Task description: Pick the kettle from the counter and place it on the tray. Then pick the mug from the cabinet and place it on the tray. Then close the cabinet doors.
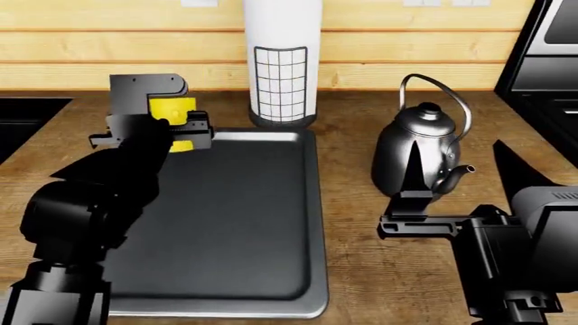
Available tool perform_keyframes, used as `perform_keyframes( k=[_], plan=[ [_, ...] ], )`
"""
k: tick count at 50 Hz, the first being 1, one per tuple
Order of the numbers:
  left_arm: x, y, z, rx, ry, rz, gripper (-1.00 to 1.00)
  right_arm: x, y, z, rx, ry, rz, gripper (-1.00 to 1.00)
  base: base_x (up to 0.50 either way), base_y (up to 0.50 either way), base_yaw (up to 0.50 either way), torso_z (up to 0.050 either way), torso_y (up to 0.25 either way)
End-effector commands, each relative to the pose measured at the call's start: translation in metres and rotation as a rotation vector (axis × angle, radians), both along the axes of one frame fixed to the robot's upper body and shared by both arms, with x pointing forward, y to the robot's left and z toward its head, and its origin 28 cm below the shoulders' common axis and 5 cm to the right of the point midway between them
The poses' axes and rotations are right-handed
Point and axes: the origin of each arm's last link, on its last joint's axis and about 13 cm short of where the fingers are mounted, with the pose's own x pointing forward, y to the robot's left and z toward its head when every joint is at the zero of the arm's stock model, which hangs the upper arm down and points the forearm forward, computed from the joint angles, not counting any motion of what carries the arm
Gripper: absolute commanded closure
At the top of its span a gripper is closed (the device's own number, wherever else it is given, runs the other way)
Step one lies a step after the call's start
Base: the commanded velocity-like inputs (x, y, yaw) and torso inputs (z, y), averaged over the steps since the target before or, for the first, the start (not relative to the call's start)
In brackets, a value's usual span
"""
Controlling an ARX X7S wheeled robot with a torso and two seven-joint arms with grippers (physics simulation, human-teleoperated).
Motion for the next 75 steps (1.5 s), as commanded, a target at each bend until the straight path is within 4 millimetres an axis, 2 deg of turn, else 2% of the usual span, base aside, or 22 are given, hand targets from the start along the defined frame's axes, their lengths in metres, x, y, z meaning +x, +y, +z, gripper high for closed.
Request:
perform_keyframes(
  k=[1,10,11,29,34,43,51,60,67,75],
  plan=[
    [0.000,0.001,-0.010,0.001,0.034,0.012,1.00,0.001,0.000,-0.002,0.006,0.006,0.003,-1.00,0.00,0.00,0.00,0.000,0.000],
    [0.000,0.003,-0.013,-0.007,0.043,0.008,1.00,0.002,0.001,-0.003,0.008,0.012,0.007,-1.00,0.00,0.00,0.00,0.000,0.000],
    [0.001,0.004,-0.013,-0.009,0.044,0.010,-1.00,0.002,0.001,-0.003,0.008,0.013,0.006,-1.00,0.00,0.00,0.00,0.000,0.000],
    [-0.002,0.007,0.001,-0.024,0.017,0.002,-1.00,0.003,0.001,-0.003,0.008,0.014,0.008,-1.00,0.00,0.00,0.00,0.000,0.000],
    [-0.009,0.007,0.020,-0.043,-0.038,-0.033,-1.00,0.002,0.001,-0.002,0.008,0.011,0.007,-1.00,0.00,0.00,0.00,0.000,0.000],
    [-0.041,0.005,0.070,-0.059,-0.184,-0.119,-1.00,0.003,0.001,0.002,-0.020,0.012,0.004,-1.00,0.00,0.00,0.00,0.000,0.000],
    [-0.086,-0.002,0.091,-0.011,-0.296,-0.215,-1.00,0.006,-0.012,0.037,-0.014,0.039,0.048,-1.00,0.00,0.00,0.00,0.000,0.000],
    [-0.123,-0.005,0.089,0.001,-0.349,-0.288,-1.00,0.025,-0.037,0.071,-0.059,0.104,0.024,-1.00,0.00,0.00,0.00,0.000,0.000],
    [-0.138,-0.005,0.083,-0.005,-0.357,-0.321,-1.00,0.046,-0.055,0.082,-0.065,0.162,0.003,-1.00,0.00,0.00,0.00,0.000,0.000],
    [-0.157,-0.005,0.079,-0.019,-0.381,-0.358,-1.00,0.074,-0.071,0.086,-0.086,0.221,-0.038,-1.00,0.00,0.00,0.00,0.000,0.000]
  ],
)
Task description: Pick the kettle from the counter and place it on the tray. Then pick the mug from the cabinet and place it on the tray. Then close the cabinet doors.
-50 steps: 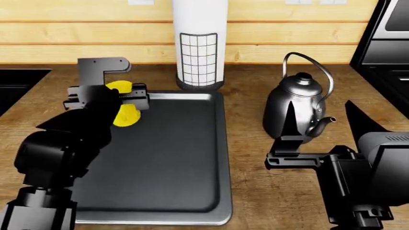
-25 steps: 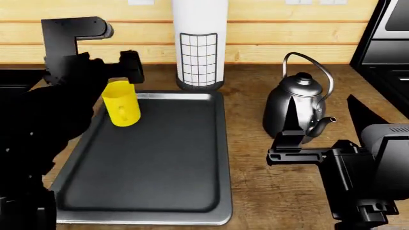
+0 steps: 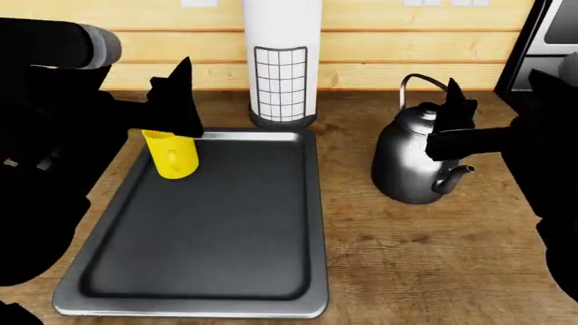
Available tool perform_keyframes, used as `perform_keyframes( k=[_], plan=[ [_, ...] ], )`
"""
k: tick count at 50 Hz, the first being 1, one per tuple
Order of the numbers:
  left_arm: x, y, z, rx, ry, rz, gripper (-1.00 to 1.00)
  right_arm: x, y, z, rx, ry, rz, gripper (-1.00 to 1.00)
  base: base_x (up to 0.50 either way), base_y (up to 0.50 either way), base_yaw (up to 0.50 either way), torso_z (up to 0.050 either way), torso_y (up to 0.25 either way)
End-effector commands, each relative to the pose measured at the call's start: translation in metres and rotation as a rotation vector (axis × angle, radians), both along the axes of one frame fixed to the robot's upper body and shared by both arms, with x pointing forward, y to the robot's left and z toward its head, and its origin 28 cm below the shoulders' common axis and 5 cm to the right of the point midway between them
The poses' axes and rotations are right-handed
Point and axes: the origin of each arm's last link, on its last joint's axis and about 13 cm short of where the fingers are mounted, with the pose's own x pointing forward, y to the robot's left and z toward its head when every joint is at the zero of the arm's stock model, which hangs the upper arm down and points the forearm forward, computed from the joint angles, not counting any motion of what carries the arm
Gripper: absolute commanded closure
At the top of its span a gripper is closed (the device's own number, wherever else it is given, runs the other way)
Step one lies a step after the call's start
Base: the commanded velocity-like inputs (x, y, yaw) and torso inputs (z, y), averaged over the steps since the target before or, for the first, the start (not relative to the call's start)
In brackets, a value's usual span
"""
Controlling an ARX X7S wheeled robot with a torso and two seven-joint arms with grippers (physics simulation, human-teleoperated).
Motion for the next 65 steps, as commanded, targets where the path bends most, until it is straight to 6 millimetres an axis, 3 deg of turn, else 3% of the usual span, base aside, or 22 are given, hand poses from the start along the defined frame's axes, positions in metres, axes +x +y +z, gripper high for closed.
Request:
perform_keyframes(
  k=[1,10,27,42,65],
  plan=[
    [-0.030,-0.001,-0.006,0.023,-0.049,-0.050,-1.00,0.029,-0.024,0.015,-0.009,0.079,-0.026,-1.00,0.00,0.00,0.00,0.000,0.000],
    [-0.037,-0.002,-0.009,0.020,-0.058,-0.063,-1.00,0.057,-0.033,0.003,0.007,0.149,-0.046,-1.00,0.00,0.00,0.00,0.000,0.000],
    [-0.035,-0.002,-0.015,0.019,-0.045,-0.066,-1.00,0.089,-0.038,-0.016,0.018,0.232,-0.043,-1.00,0.00,0.00,0.00,0.000,0.000],
    [-0.031,-0.002,-0.021,0.015,-0.029,-0.065,-1.00,0.104,-0.043,-0.031,0.053,0.272,-0.054,-1.00,0.00,0.00,0.00,0.000,0.000],
    [-0.028,0.000,-0.027,0.007,-0.012,-0.061,-1.00,0.110,-0.026,-0.035,0.007,0.286,0.015,-1.00,0.00,0.00,0.00,0.000,0.000]
  ],
)
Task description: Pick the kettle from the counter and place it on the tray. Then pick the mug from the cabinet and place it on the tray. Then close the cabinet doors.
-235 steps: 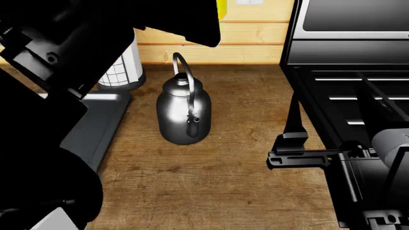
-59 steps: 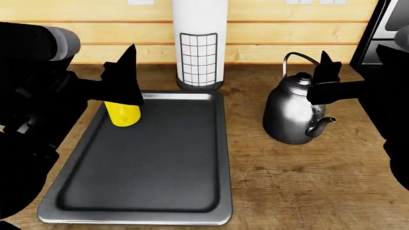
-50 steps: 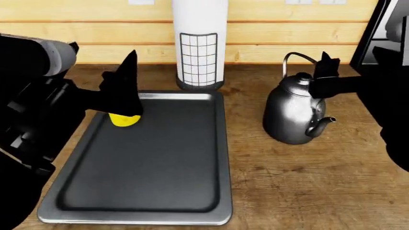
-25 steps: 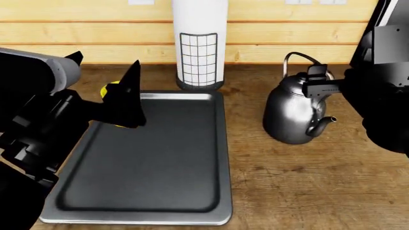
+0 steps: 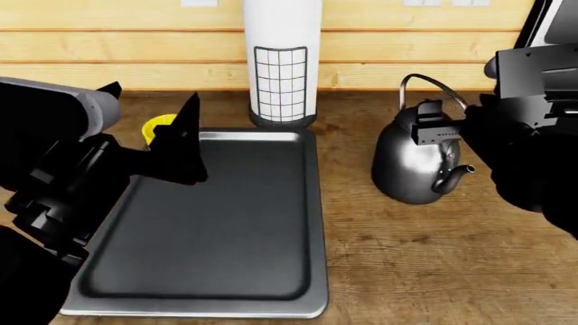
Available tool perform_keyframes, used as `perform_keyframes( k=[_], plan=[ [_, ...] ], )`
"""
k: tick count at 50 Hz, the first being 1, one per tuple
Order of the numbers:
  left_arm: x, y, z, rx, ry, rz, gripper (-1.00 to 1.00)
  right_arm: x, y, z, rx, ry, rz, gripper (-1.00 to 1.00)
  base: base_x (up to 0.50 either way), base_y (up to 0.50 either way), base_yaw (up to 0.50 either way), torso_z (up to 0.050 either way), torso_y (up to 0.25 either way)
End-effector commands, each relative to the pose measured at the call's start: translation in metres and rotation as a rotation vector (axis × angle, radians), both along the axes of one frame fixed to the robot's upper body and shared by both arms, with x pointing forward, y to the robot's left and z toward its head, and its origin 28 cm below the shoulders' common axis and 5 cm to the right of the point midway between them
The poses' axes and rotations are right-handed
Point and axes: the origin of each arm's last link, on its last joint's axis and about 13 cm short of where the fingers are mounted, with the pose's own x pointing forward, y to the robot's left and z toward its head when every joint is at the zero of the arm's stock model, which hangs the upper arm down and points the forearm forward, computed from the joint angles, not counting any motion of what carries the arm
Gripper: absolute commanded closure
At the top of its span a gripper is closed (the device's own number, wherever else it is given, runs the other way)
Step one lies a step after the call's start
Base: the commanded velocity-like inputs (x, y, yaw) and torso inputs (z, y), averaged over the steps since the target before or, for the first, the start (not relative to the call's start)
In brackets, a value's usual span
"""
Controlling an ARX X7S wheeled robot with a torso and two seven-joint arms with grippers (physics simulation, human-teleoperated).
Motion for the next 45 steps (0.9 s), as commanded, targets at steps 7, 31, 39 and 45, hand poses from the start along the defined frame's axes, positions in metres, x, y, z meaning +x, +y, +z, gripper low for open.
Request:
perform_keyframes(
  k=[7,31,39,45],
  plan=[
    [0.001,0.001,-0.005,-0.006,0.009,-0.003,-1.00,0.010,0.011,-0.010,-0.026,0.029,0.044,-1.00,0.00,0.00,0.00,0.000,0.000],
    [0.003,0.004,-0.011,-0.022,0.024,0.004,-1.00,0.015,0.018,-0.026,-0.026,0.039,0.089,1.00,0.00,0.00,0.00,0.000,0.000],
    [0.003,0.005,-0.012,-0.025,0.026,0.006,-1.00,0.011,0.018,-0.022,-0.026,0.023,0.107,1.00,0.00,0.00,0.00,0.000,0.000],
    [0.004,0.005,-0.013,-0.026,0.029,0.007,-1.00,0.007,0.016,-0.013,-0.013,-0.007,0.108,1.00,0.00,0.00,0.00,0.000,0.000]
  ],
)
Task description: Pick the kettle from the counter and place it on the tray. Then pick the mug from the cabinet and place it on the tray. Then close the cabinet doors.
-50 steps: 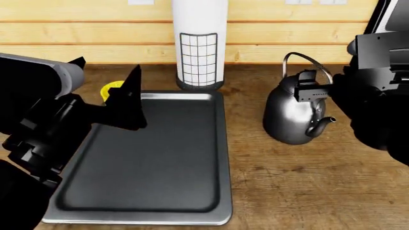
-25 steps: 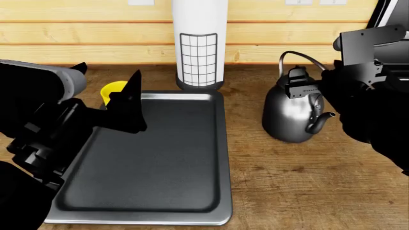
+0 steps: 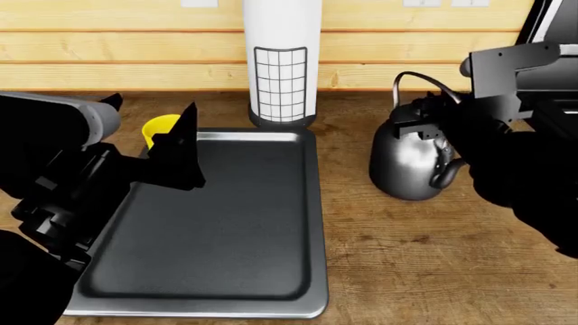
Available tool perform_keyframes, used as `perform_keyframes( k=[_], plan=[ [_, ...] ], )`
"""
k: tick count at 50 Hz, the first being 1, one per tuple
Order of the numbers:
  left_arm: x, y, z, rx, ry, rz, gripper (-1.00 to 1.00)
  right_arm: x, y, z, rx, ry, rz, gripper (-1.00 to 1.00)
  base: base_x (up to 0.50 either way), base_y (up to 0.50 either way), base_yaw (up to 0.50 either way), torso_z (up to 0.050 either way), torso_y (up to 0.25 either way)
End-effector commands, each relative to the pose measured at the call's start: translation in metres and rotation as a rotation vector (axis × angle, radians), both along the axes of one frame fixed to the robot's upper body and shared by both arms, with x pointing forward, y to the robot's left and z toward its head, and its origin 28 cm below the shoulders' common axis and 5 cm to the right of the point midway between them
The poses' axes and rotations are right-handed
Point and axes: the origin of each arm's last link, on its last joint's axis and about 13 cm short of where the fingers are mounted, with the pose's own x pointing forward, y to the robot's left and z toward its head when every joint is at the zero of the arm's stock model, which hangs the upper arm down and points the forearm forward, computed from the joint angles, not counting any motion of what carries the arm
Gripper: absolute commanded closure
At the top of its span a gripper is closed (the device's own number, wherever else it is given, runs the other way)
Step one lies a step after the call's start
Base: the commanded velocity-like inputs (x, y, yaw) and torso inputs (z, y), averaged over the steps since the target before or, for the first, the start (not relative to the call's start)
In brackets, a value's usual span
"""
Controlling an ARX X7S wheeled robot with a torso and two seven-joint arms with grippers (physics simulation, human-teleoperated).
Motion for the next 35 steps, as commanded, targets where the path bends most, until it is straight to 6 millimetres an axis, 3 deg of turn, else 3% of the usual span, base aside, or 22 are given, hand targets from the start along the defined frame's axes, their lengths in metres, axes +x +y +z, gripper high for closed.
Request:
perform_keyframes(
  k=[1,16,28,35],
  plan=[
    [0.001,0.001,-0.002,-0.004,0.005,0.003,-1.00,-0.008,0.000,-0.003,0.024,0.034,0.065,1.00,0.00,0.00,0.00,0.000,0.000],
    [-0.002,0.001,0.001,-0.006,-0.003,0.005,-1.00,-0.039,0.005,0.055,0.055,-0.140,0.095,1.00,0.00,0.00,0.00,0.000,0.000],
    [-0.004,0.002,0.006,-0.010,-0.016,0.011,-1.00,-0.055,0.021,0.077,0.022,-0.199,0.165,1.00,0.00,0.00,0.00,0.000,0.000],
    [-0.009,0.004,0.013,-0.014,-0.035,0.016,-1.00,-0.066,0.043,0.089,-0.033,-0.225,0.260,1.00,0.00,0.00,0.00,0.000,0.000]
  ],
)
